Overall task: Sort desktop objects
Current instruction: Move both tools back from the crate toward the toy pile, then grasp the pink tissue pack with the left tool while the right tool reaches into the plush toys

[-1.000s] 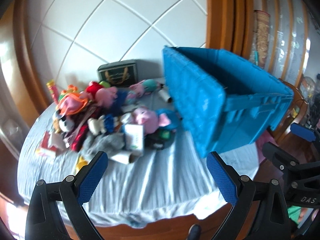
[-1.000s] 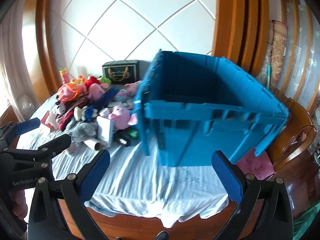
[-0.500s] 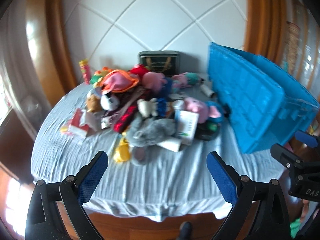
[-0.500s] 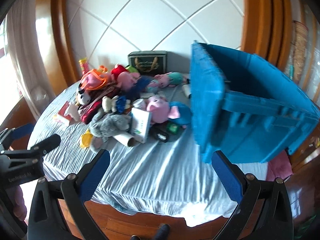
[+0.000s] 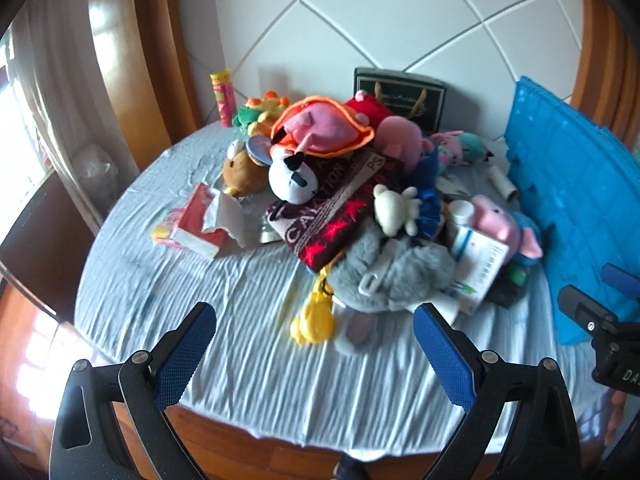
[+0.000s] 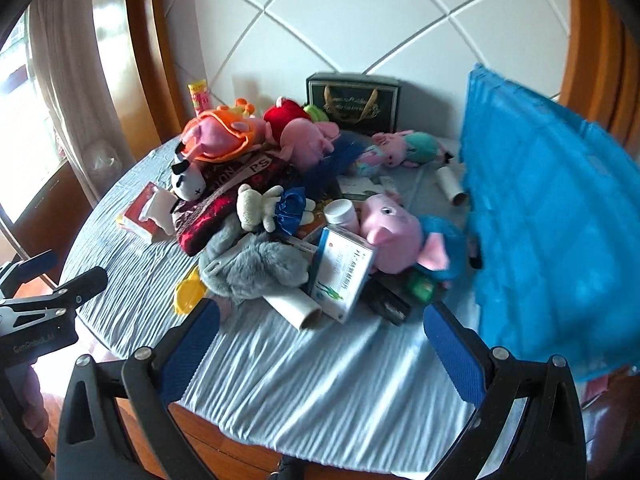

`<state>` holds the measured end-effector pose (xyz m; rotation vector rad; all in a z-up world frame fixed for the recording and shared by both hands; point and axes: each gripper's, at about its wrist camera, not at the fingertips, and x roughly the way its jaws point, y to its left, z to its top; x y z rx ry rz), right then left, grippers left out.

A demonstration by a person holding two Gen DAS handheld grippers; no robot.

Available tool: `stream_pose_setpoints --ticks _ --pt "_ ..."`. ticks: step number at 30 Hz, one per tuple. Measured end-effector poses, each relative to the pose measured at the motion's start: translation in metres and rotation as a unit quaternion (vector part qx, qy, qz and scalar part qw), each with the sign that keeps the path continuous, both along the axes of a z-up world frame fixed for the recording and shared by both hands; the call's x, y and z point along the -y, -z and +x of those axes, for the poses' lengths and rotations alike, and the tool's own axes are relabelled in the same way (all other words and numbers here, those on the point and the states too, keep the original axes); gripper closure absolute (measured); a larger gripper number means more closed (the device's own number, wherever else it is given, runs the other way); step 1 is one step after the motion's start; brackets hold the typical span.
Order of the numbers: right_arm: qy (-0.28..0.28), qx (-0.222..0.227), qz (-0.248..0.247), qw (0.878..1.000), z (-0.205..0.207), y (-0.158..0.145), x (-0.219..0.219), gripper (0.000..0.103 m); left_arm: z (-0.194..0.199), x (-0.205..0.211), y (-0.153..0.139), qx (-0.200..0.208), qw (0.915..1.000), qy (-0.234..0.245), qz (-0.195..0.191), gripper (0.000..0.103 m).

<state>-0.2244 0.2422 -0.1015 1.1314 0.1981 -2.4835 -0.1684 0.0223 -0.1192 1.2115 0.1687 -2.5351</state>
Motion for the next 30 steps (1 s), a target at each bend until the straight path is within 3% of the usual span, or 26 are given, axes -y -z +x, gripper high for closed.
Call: stream_pose_setpoints --ticks 6,12,20,27,30 --pt "-0.007 0.043 0.019 0.999 -0.054 0.04 0.019 0.0 -0.048 0.018 0.043 0.05 0.9987 -0.004 0.004 0.003" --pt "-0.019 0.072 0.007 0.997 -0.093 0.062 0.036 0.0 -0.079 0.042 0.056 0.069 0.9973 -0.024 -0.001 0.003" --pt "-0.06 0.062 -0.014 0.996 -0.128 0.05 0.082 0.0 -0.092 0.086 0.044 0.063 0.9958 -0.064 -0.018 0.003" --pt "-0.089 0.044 -0.018 0.995 -0.141 0.033 0.129 0.0 -0.082 0.159 0.049 0.07 0.9897 -0.123 -0.02 0.003" --pt "-0.087 0.046 -0.021 0.995 -0.142 0.035 0.146 0.0 -0.084 0.19 0.055 0.077 0.9887 -0.127 -0.021 0.003"
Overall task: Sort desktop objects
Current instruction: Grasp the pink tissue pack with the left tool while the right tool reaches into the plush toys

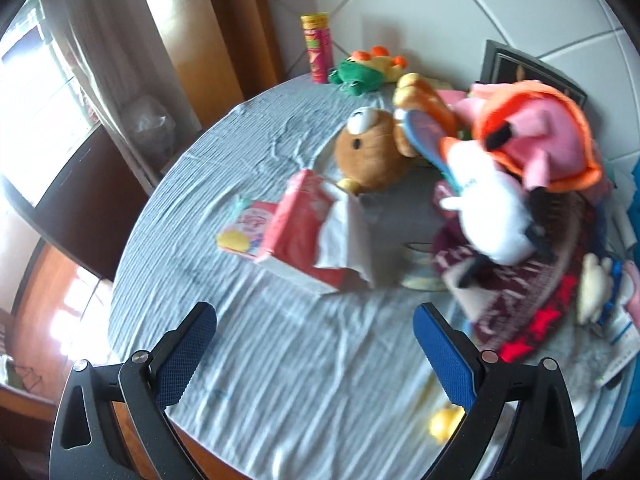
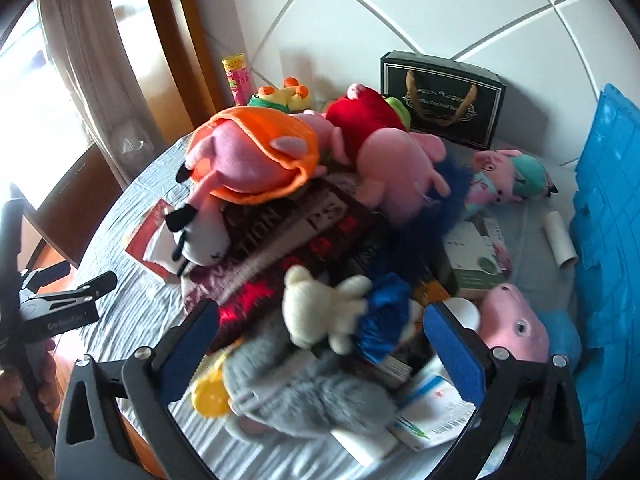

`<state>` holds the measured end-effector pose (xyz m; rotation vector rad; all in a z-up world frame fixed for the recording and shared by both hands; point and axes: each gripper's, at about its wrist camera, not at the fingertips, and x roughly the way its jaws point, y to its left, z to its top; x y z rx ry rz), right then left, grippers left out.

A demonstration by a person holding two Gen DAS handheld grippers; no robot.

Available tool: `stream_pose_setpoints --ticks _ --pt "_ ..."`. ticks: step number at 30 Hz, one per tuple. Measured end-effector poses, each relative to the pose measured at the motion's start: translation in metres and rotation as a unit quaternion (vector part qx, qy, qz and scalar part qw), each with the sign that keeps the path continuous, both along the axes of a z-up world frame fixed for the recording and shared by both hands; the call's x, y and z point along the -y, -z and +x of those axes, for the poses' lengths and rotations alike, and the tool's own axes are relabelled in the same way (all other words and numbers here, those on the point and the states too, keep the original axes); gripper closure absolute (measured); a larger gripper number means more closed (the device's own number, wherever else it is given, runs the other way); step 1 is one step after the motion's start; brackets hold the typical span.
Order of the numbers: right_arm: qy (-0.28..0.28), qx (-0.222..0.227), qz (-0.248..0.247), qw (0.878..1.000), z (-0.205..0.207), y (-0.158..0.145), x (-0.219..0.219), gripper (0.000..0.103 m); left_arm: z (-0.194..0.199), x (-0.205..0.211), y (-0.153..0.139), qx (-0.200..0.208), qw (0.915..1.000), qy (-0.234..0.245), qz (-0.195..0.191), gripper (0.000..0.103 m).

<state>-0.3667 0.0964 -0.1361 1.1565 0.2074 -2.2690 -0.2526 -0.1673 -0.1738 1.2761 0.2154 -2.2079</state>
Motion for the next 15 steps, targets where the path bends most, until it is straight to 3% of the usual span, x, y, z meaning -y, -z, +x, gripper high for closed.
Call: stream_pose_setpoints --ticks 4,9,15 --pt "0.01 0.003 -0.003 1.0 0.001 0.004 0.028 0.0 -0.014 0.036 0.011 0.0 0.9998 0.016 0.013 0.003" --pt "0.025 -0.005 0.001 1.0 0.007 0.013 0.079 0.0 -0.041 0.077 0.041 0.014 0.9967 0.069 0.041 0.003" --pt "0.062 -0.006 0.019 0.998 0.006 0.023 0.134 0.0 -0.069 0.097 0.07 0.034 0.9888 0.129 0.068 0.003"
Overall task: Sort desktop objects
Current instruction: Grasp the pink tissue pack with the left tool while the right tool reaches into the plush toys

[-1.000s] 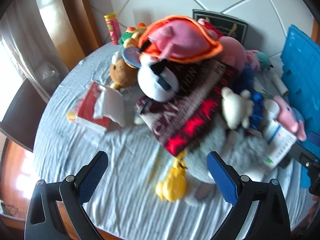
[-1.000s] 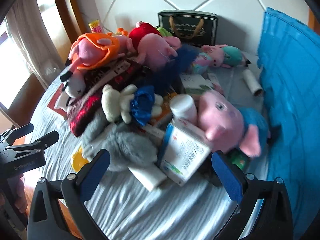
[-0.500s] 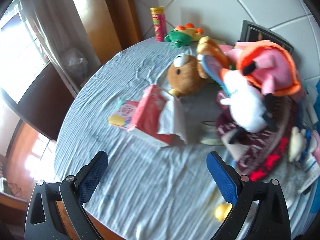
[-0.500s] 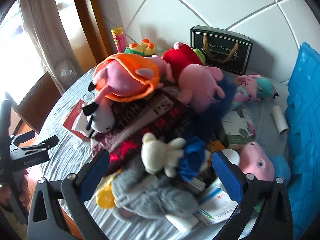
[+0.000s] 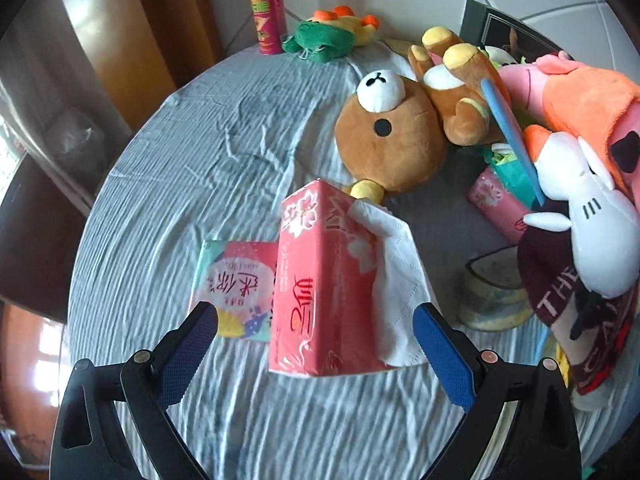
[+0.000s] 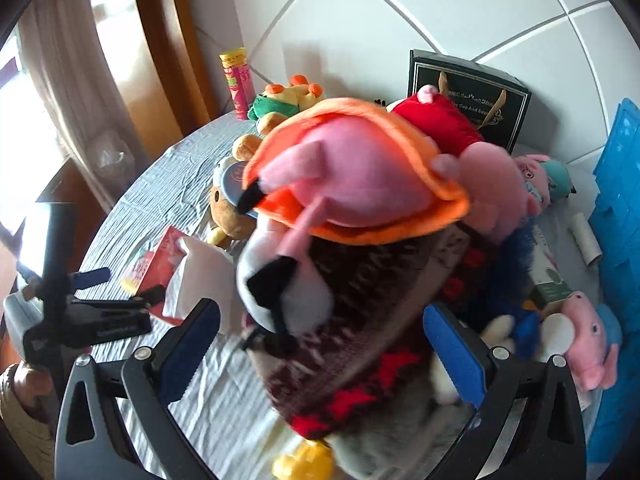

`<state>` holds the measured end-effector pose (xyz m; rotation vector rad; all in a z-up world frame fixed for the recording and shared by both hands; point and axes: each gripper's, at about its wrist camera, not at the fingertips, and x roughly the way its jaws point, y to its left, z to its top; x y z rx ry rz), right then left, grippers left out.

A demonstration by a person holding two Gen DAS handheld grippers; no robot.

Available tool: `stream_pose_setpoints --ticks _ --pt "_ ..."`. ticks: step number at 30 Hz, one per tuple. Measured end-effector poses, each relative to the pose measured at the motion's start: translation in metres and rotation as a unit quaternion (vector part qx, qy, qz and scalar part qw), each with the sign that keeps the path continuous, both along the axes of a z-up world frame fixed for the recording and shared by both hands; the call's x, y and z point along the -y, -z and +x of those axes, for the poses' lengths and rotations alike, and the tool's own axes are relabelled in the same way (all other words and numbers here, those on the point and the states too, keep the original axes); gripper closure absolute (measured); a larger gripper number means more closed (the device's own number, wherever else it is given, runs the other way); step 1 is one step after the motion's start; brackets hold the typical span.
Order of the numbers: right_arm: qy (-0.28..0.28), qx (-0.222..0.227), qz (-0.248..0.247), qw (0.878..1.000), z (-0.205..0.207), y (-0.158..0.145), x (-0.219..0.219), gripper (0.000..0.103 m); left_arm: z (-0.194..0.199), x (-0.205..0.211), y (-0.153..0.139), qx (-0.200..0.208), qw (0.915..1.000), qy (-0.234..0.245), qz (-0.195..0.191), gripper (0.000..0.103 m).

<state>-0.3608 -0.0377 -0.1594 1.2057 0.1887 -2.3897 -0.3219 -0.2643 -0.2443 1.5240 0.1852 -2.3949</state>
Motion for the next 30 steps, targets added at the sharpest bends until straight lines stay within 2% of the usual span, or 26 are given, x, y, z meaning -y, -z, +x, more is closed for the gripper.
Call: stream_pose_setpoints --ticks 8,11,13,14,16,17,18,20,22,24,26,27,30 --pt "0.018 -0.002 0.032 0.999 -0.012 0.015 0.034 0.0 -0.021 0.012 0.032 0.026 0.9984 0.012 0.05 0.003" --pt "0.02 -0.007 0.048 0.999 -0.018 0.023 0.042 0.0 -0.023 0.007 0.04 0.026 0.9987 0.012 0.043 0.004" --pt "0.018 -0.004 0.055 0.998 -0.021 0.03 0.046 0.0 -0.022 -0.001 0.037 0.016 0.9989 0.02 0.041 0.025" --pt "0.017 -0.004 0.061 0.998 -0.023 0.033 0.048 0.0 -0.021 -0.006 0.035 0.011 0.9989 0.025 0.038 0.028" --pt "0.017 -0.006 0.07 0.997 -0.023 0.038 0.052 0.019 -0.02 -0.014 0.03 0.0 0.999 0.034 0.03 0.039" --pt "0.017 -0.005 0.071 0.997 -0.023 0.039 0.053 0.039 -0.019 -0.016 0.027 -0.003 0.9989 0.035 0.03 0.041" --pt "0.015 -0.002 0.069 0.998 -0.023 0.039 0.054 0.042 -0.019 -0.017 0.025 -0.007 0.9989 0.036 0.031 0.045" --pt "0.01 -0.006 0.078 0.997 -0.021 0.039 0.056 0.042 -0.019 -0.019 0.024 -0.008 0.9988 0.037 0.031 0.045" --pt "0.008 -0.005 0.077 0.997 -0.02 0.04 0.056 0.042 -0.023 -0.02 0.029 0.001 0.9987 0.038 0.034 0.038" --pt "0.01 0.0 0.068 0.998 -0.021 0.04 0.053 0.042 -0.027 -0.021 0.036 0.013 0.9981 0.04 0.044 0.036" --pt "0.011 0.004 0.061 0.998 -0.022 0.042 0.051 0.041 -0.028 -0.024 0.04 0.013 0.9977 0.045 0.049 0.044" --pt "0.01 0.005 0.06 0.998 -0.021 0.042 0.051 0.041 -0.026 -0.027 0.037 0.007 0.9975 0.049 0.049 0.052" --pt "0.009 0.001 0.065 0.998 -0.015 0.039 0.05 0.043 -0.02 -0.033 0.028 -0.002 0.9966 0.058 0.059 0.054"
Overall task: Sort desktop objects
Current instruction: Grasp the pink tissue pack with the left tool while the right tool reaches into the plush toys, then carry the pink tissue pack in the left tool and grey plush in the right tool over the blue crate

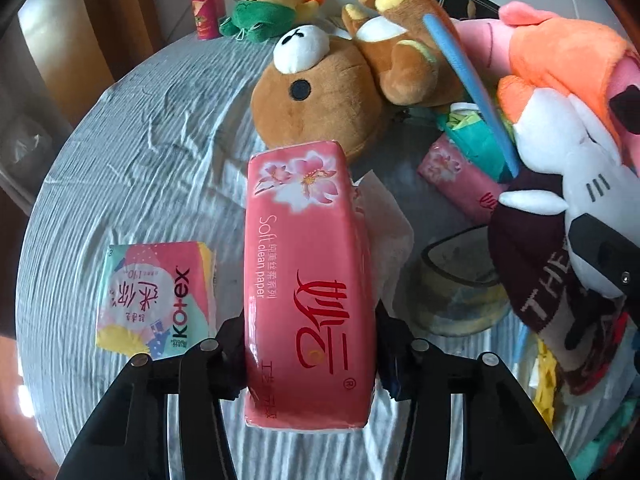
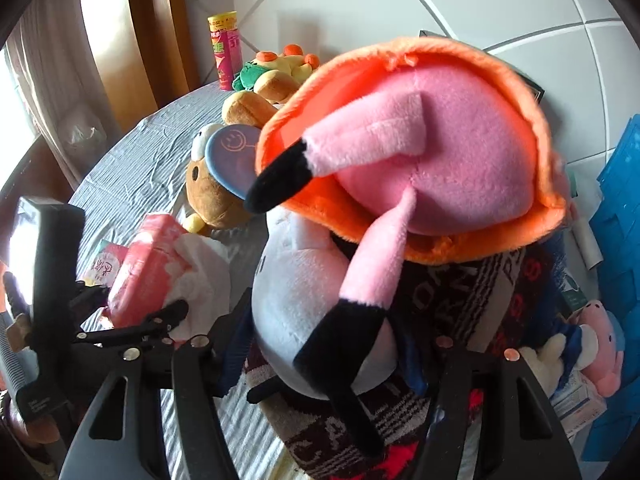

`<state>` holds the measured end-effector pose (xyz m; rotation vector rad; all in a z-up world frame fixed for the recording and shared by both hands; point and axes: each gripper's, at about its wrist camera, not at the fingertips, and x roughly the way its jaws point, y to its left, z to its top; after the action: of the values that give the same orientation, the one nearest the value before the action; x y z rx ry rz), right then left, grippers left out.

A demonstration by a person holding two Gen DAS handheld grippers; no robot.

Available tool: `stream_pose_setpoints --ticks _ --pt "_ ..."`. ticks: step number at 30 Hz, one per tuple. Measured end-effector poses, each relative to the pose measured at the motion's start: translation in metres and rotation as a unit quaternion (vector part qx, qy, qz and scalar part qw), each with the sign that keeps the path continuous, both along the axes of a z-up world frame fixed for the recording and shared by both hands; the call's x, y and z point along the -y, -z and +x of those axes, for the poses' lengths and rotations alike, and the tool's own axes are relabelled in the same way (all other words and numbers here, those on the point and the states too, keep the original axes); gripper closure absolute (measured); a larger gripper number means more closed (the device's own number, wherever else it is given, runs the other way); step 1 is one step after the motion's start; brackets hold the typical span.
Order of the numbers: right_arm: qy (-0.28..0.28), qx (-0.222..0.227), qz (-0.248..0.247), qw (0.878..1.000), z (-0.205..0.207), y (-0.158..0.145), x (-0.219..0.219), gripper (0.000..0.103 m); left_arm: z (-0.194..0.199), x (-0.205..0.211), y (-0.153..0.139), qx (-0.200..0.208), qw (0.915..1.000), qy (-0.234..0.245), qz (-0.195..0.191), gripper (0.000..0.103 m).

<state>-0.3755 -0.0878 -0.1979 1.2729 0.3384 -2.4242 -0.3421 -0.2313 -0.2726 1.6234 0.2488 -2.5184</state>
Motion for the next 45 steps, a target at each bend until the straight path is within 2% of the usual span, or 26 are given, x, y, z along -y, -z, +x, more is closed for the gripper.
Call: stream_pose_setpoints --ticks 10,17,21,24,32,37,45 --pt "0.005 -0.018 -0.024 1.0 0.04 -0.027 -0.013 0.044 0.036 -0.012 -0.052 -0.054 0.9981 0.014 -0.024 0.054" --pt "0.0 -0.06 -0.041 0.997 0.073 -0.068 -0.03 0.044 0.07 -0.032 -0.106 -0.11 0.993 0.006 -0.042 0.054" --pt "-0.018 -0.091 -0.055 0.994 0.085 -0.094 -0.049 0.047 0.09 -0.056 -0.136 -0.14 0.9884 -0.014 -0.057 0.054" --pt "-0.034 -0.106 -0.06 0.992 0.093 -0.108 -0.067 0.051 0.1 -0.072 -0.149 -0.154 0.9856 -0.028 -0.063 0.054" --pt "-0.061 -0.135 -0.051 0.988 0.111 -0.13 -0.129 0.052 0.137 -0.127 -0.175 -0.17 0.9808 -0.05 -0.081 0.054" --pt "-0.06 -0.151 -0.061 0.985 0.124 -0.152 -0.152 0.052 0.142 -0.15 -0.191 -0.179 0.9788 -0.035 -0.093 0.054" --pt "-0.04 -0.18 -0.057 0.981 0.131 -0.195 -0.171 0.052 0.143 -0.172 -0.221 -0.21 0.9735 0.007 -0.089 0.054"
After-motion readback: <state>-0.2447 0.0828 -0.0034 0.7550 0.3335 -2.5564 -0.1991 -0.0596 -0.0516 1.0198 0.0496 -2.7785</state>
